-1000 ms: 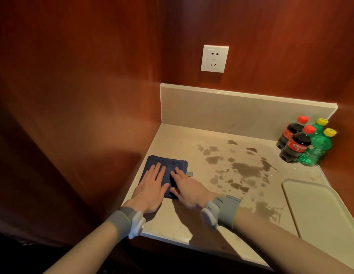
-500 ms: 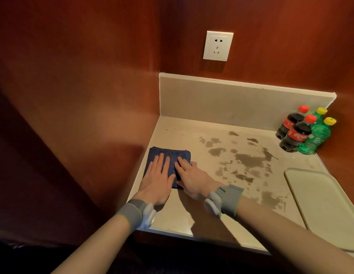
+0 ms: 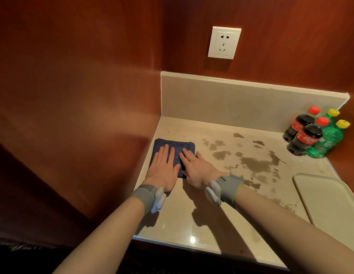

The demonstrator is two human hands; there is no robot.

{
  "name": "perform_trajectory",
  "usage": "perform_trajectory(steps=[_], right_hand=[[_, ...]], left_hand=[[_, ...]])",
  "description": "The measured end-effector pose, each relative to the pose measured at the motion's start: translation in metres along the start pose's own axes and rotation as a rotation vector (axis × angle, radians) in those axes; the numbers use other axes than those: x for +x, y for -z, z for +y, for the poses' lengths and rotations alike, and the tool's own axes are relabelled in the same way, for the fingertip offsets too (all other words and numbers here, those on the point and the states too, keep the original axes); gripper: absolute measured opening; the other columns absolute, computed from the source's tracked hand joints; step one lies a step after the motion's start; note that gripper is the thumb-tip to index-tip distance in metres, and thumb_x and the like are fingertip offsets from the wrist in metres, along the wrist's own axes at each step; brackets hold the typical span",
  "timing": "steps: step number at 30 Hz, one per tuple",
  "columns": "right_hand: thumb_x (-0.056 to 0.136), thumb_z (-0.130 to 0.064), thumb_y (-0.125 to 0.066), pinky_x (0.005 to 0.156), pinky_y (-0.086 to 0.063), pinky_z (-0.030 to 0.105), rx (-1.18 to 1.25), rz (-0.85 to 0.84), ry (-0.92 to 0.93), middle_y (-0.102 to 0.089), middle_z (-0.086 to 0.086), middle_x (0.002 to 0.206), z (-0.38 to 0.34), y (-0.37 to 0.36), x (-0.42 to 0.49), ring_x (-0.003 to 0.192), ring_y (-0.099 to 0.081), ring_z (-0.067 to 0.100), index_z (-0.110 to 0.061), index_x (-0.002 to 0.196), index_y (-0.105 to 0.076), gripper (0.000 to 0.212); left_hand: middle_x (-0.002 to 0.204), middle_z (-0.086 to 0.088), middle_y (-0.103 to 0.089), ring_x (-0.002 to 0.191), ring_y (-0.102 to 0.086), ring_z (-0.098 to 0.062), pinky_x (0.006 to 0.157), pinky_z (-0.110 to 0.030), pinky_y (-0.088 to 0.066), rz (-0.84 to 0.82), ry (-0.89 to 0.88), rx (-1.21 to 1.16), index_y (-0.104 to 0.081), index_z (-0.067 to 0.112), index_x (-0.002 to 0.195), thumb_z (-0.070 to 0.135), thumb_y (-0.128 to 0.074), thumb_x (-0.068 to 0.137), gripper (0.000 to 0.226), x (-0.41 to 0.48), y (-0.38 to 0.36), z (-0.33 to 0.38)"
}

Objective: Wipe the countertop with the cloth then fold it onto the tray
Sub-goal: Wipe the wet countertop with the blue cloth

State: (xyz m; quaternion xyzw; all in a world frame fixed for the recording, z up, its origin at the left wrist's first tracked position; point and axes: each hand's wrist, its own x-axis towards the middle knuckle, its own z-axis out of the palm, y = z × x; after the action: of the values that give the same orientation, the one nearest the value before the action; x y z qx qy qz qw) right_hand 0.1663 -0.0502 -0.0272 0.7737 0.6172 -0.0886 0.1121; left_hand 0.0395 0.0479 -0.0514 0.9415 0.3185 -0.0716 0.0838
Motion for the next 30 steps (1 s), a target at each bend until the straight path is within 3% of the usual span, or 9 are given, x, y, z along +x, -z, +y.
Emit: perform_trajectory(steps=[16,30], right_hand=[[0.112,-0.031,-0.034,0.133,-0.001,0.045,0.013,0.021,-0.045,0.001,0.018,0.177,0.056,0.017,0.075,0.165,-0.005,0.032,-0.002,0.168,-0.003,0.07],[0.11,-0.026,-0.036,0.133,-0.002,0.044,0.035,-0.011,-0.013,0.002,0.018,0.177,0.075,0.02,0.099,0.165,-0.002,0.031,-0.003,0.168,-0.003,0.071]], left_hand=[[0.174,-0.012,0.022,0.162,0.017,-0.027,0.131,-0.039,0.006,0.004,0.041,-0.018,0.014,0.012,0.167,0.042,-0.012,0.114,0.067,0.095,0.019,0.003],[0.175,-0.012,0.018,0.163,0.015,-0.028,0.131,-0.04,0.007,0.009,0.064,-0.045,0.01,0.012,0.168,0.041,-0.014,0.114,0.066,0.122,0.021,0.005]])
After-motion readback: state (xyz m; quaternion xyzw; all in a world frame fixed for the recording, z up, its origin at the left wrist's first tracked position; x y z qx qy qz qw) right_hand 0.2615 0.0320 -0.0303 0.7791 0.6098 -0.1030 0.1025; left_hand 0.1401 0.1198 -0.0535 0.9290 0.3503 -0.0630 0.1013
